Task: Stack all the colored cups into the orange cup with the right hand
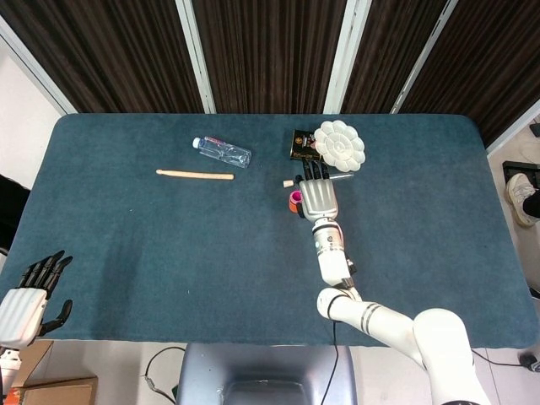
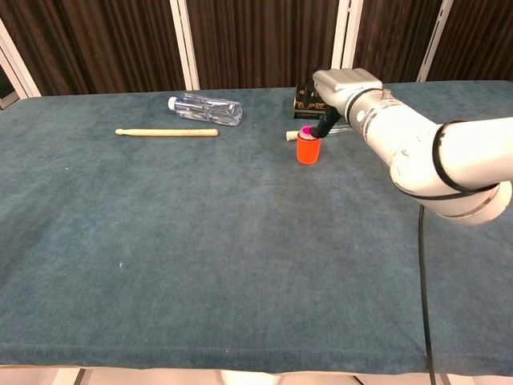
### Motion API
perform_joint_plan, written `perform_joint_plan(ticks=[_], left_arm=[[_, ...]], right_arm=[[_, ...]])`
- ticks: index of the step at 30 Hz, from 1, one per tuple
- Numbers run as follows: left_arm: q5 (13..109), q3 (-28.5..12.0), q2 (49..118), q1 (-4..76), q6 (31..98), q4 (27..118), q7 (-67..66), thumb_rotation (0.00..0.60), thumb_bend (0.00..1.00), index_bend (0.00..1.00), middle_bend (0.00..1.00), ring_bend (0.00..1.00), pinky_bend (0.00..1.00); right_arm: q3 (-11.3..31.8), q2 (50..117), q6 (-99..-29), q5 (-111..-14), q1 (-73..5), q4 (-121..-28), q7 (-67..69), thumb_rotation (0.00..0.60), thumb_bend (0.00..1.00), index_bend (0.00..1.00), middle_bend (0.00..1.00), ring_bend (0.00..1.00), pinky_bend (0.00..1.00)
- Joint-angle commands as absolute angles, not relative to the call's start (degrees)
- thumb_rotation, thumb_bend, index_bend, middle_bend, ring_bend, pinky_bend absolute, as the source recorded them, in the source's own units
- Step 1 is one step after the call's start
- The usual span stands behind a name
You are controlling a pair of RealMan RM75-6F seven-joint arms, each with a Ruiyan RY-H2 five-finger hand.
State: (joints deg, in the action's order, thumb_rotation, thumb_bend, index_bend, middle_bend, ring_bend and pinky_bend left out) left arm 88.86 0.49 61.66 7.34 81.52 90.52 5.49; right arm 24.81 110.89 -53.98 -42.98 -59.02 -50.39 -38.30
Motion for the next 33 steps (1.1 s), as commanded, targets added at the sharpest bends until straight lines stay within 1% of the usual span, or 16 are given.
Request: perform_joint_plan(ticks=[1, 4, 6, 8, 10, 11, 13, 14, 16, 17, 20, 22, 24, 28, 33], left_arm=[[88.89, 0.48, 61.67, 7.38, 81.52, 90.51, 5.50, 0.600, 0.46, 0.00, 0.00, 0.00, 0.12], [89.00, 0.52, 61.68, 7.43, 81.47, 90.52, 5.49, 0.600, 0.46, 0.00, 0.00, 0.00, 0.12], [89.18, 0.55, 61.63, 7.37, 81.67, 90.52, 5.63, 0.600, 0.46, 0.00, 0.00, 0.00, 0.12], [89.35, 0.56, 61.53, 7.26, 82.02, 90.49, 5.95, 0.600, 0.46, 0.00, 0.00, 0.00, 0.12], [89.61, 0.55, 61.41, 7.08, 82.55, 90.39, 6.42, 0.600, 0.46, 0.00, 0.00, 0.00, 0.12], [89.82, 0.52, 61.43, 6.99, 82.92, 90.26, 6.73, 0.600, 0.46, 0.00, 0.00, 0.00, 0.12], [90.27, 0.47, 61.58, 6.82, 83.66, 89.92, 7.08, 0.600, 0.46, 0.00, 0.00, 0.00, 0.12], [90.52, 0.48, 61.72, 6.71, 84.05, 89.73, 7.20, 0.600, 0.46, 0.00, 0.00, 0.00, 0.12], [90.81, 0.57, 61.87, 6.60, 84.34, 89.60, 7.12, 0.600, 0.46, 0.00, 0.00, 0.00, 0.11], [90.96, 0.61, 61.98, 6.56, 84.47, 89.56, 6.94, 0.600, 0.46, 0.00, 0.00, 0.00, 0.11], [91.42, 0.68, 62.36, 6.49, 84.88, 89.59, 6.15, 0.600, 0.46, 0.00, 0.00, 0.00, 0.11], [91.65, 0.70, 62.74, 6.48, 85.01, 89.56, 5.27, 0.600, 0.46, 0.00, 0.00, 0.00, 0.11], [91.70, 0.70, 63.09, 6.56, 84.89, 89.58, 4.32, 0.600, 0.46, 0.00, 0.00, 0.00, 0.11], [91.28, 0.80, 63.56, 6.76, 84.03, 89.92, 2.50, 0.600, 0.46, 0.00, 0.00, 0.00, 0.11], [91.68, 0.86, 64.24, 6.89, 84.03, 90.25, 0.51, 0.600, 0.46, 0.00, 0.00, 0.00, 0.11]], right_arm=[[25.04, 110.25, -53.83, -43.12, -58.73, -51.33, -37.47, 0.600, 0.47, 0.28, 0.02, 0.00, 0.00], [25.15, 108.56, -54.27, -43.56, -57.72, -54.36, -36.19, 0.600, 0.46, 0.21, 0.01, 0.00, 0.00], [24.21, 105.80, -55.27, -45.41, -55.71, -59.43, -34.46, 0.600, 0.46, 0.14, 0.00, 0.00, 0.00], [22.21, 102.07, -57.32, -48.46, -52.64, -66.15, -32.67, 0.600, 0.46, 0.09, 0.00, 0.00, 0.00], [18.52, 96.20, -60.87, -53.29, -47.74, -75.76, -30.67, 0.600, 0.46, 0.02, 0.00, 0.00, 0.00], [15.86, 92.29, -62.98, -56.27, -44.64, -81.44, -29.73, 0.600, 0.46, 0.01, 0.00, 0.00, 0.00], [11.38, 86.23, -66.27, -60.82, -39.91, -89.22, -28.51, 0.600, 0.43, 0.00, 0.00, 0.00, 0.00], [8.09, 82.30, -68.48, -63.94, -36.85, -93.52, -27.96, 0.600, 0.42, 0.00, 0.00, 0.00, 0.00], [3.00, 77.17, -72.41, -68.90, -32.30, -98.04, -27.48, 0.600, 0.39, 0.00, 0.00, 0.00, 0.00], [-0.29, 74.52, -75.29, -72.34, -29.33, -99.64, -26.95, 0.600, 0.39, 0.00, 0.00, 0.00, 0.00], [-6.97, 70.70, -82.45, -79.65, -22.29, -99.39, -24.59, 0.600, 0.38, 0.00, 0.00, 0.00, 0.00], [-9.71, 69.83, -87.13, -82.83, -17.81, -97.17, -21.89, 0.600, 0.37, 0.00, 0.00, 0.00, 0.00], [-10.79, 69.81, -90.60, -84.61, -14.62, -94.70, -19.04, 0.600, 0.37, 0.00, 0.00, 0.00, 0.00], [-10.30, 70.16, -93.99, -85.15, -10.64, -90.27, -13.23, 0.600, 0.37, 0.00, 0.00, 0.00, 0.00], [-8.77, 68.29, -93.14, -85.41, -9.75, -90.47, -9.76, 0.600, 0.37, 0.00, 0.00, 0.00, 0.00]])
